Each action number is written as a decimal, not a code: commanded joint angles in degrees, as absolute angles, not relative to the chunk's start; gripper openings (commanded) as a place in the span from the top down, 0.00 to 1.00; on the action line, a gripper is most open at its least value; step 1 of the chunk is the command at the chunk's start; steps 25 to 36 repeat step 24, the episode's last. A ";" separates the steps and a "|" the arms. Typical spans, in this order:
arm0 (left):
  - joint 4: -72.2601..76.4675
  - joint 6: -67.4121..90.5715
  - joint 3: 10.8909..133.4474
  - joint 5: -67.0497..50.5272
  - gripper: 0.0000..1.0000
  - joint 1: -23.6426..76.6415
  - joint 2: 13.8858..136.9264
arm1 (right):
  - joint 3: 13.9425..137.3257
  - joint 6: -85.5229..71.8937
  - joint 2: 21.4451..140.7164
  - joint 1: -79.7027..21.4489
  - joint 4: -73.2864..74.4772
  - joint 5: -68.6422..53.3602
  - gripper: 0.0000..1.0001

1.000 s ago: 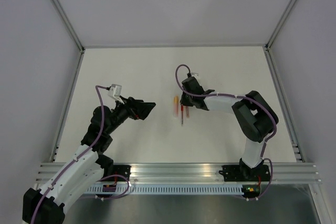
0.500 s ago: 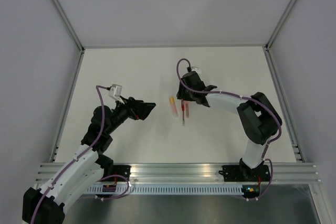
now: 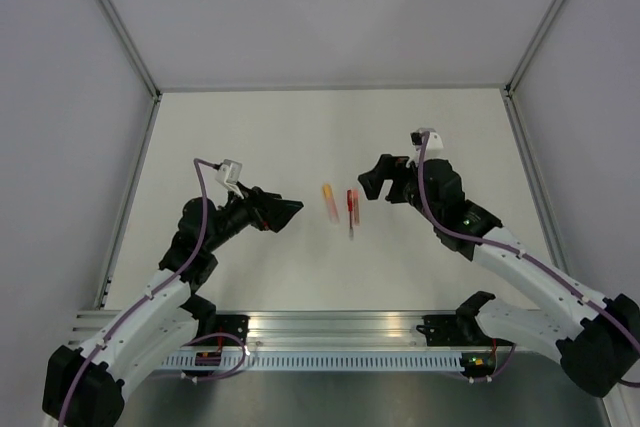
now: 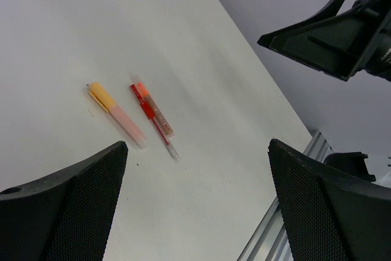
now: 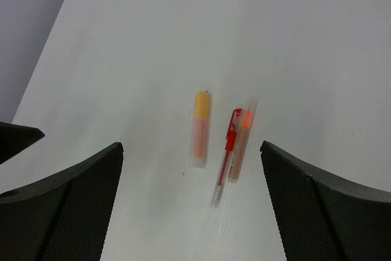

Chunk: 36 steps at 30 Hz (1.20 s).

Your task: Insert the pens into the pen caps

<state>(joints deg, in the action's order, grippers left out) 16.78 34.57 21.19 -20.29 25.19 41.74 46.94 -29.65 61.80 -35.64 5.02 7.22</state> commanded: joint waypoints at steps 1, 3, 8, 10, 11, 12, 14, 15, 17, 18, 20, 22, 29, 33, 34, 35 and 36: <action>21.18 32.52 21.27 -25.13 0.00 25.14 42.27 | 40.53 -29.79 55.66 -35.42 1.95 6.94 0.02; 22.06 32.69 21.36 -26.80 0.00 25.14 42.80 | 36.76 -29.97 53.27 -35.42 0.53 7.56 0.02; 22.59 32.26 21.88 -27.95 0.00 25.14 44.73 | 32.26 -30.15 48.43 -35.42 -3.34 10.10 0.02; 22.85 31.64 21.88 -28.30 0.00 25.14 45.00 | 31.91 -30.67 47.82 -35.42 -3.08 10.55 0.02; 22.85 31.47 21.97 -28.30 0.00 25.14 45.09 | 31.82 -30.67 47.64 -35.42 -2.99 10.72 0.02; 22.94 31.20 21.97 -28.39 0.00 25.14 45.17 | 31.56 -30.67 47.29 -35.42 -2.99 10.64 0.02; 22.85 31.03 21.89 -28.30 0.00 25.14 45.09 | 31.29 -30.24 46.58 -35.42 -3.07 10.81 0.02; 22.94 30.94 21.88 -28.13 0.00 25.14 44.91 | 31.03 -30.15 46.41 -35.51 -3.25 10.90 0.02; 22.94 30.94 21.80 -28.04 0.00 25.14 44.91 | 30.94 -30.15 45.79 -35.42 -3.16 11.16 0.02; 22.94 30.94 21.80 -27.95 0.00 25.14 44.83 | 30.76 -30.06 45.62 -35.42 -3.16 11.25 0.02; 22.94 30.94 21.71 -28.04 0.00 25.14 44.65 | 30.68 -29.88 45.09 -35.42 -3.08 11.34 0.02; 23.03 30.94 21.71 -28.12 0.00 25.14 44.39 | 30.41 -29.80 44.74 -35.42 -3.43 11.16 0.02; 22.94 30.85 21.62 -28.04 0.00 25.14 44.21 | 30.50 -29.88 44.47 -35.51 -3.34 11.25 0.02; 22.94 30.85 21.62 -28.04 0.00 25.14 44.21 | 30.50 -29.88 44.47 -35.51 -3.34 11.25 0.02; 22.94 30.85 21.62 -28.04 0.00 25.14 44.21 | 30.50 -29.88 44.47 -35.51 -3.34 11.25 0.02; 22.94 30.85 21.62 -28.04 0.00 25.14 44.21 | 30.50 -29.88 44.47 -35.51 -3.34 11.25 0.02; 22.94 30.85 21.62 -28.04 0.00 25.14 44.21 | 30.50 -29.88 44.47 -35.51 -3.34 11.25 0.02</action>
